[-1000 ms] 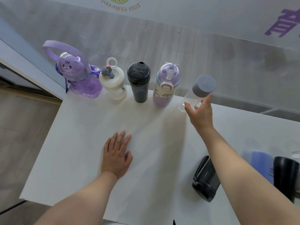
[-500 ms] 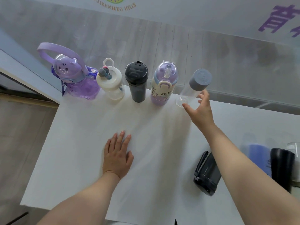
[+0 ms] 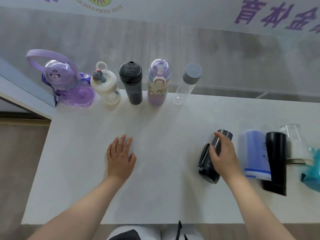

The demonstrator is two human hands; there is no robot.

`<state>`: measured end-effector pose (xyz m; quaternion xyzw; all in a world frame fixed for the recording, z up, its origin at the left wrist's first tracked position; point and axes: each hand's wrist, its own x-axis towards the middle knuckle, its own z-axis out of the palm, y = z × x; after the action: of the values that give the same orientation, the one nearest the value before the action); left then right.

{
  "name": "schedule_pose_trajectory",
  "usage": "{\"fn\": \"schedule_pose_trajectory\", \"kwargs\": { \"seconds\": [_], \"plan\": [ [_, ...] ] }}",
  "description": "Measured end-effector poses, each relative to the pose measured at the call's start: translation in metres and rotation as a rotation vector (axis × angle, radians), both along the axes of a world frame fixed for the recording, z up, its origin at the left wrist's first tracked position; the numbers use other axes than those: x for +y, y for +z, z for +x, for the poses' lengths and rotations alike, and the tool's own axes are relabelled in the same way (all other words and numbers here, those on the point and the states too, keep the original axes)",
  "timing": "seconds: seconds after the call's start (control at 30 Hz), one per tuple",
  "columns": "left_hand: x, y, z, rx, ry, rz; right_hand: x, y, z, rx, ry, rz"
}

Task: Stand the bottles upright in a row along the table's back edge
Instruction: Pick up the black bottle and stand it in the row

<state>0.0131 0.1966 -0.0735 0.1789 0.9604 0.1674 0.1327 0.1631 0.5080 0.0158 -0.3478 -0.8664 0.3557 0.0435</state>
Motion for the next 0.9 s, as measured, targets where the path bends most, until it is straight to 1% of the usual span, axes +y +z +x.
{"fn": "schedule_pose_trajectory", "kwargs": {
  "seconds": [0.07,0.13,0.17,0.23,0.33,0.4,0.47,0.53,0.6,0.7,0.8,0.9],
  "plan": [
    [0.005,0.004,0.0,-0.041,0.037,0.022,0.001,-0.002,0.022,-0.002,0.005,0.064],
    [0.014,0.01,0.003,-0.089,0.063,0.034,0.004,-0.007,0.04,-0.04,0.066,0.121],
    [0.019,0.012,0.006,-0.092,0.035,0.053,0.006,-0.01,0.048,-0.078,0.103,0.136],
    [0.032,0.015,0.018,-0.108,-0.084,0.125,0.011,-0.016,0.06,-0.153,0.193,0.178],
    [0.061,0.021,0.047,-0.218,-0.267,0.268,0.023,-0.027,0.072,-0.199,0.359,0.307],
    [0.085,0.029,0.07,-0.324,-0.361,0.355,0.031,-0.03,0.076,-0.222,0.44,0.379],
    [0.109,0.036,0.091,-0.473,-0.402,0.371,0.037,-0.027,0.076,-0.238,0.508,0.428],
    [0.131,0.042,0.11,-0.674,-0.337,0.399,0.043,-0.027,0.077,-0.257,0.586,0.484],
    [0.15,0.045,0.125,-0.802,-0.269,0.448,0.049,-0.026,0.077,-0.27,0.658,0.518],
    [0.169,0.048,0.141,-0.824,-0.231,0.49,0.055,-0.026,0.078,-0.258,0.729,0.504],
    [0.176,0.048,0.152,-0.766,-0.137,0.522,0.06,-0.025,0.081,-0.236,0.77,0.475],
    [0.176,0.05,0.162,-0.694,-0.088,0.508,0.066,-0.024,0.086,-0.181,0.787,0.449]
  ]
}}
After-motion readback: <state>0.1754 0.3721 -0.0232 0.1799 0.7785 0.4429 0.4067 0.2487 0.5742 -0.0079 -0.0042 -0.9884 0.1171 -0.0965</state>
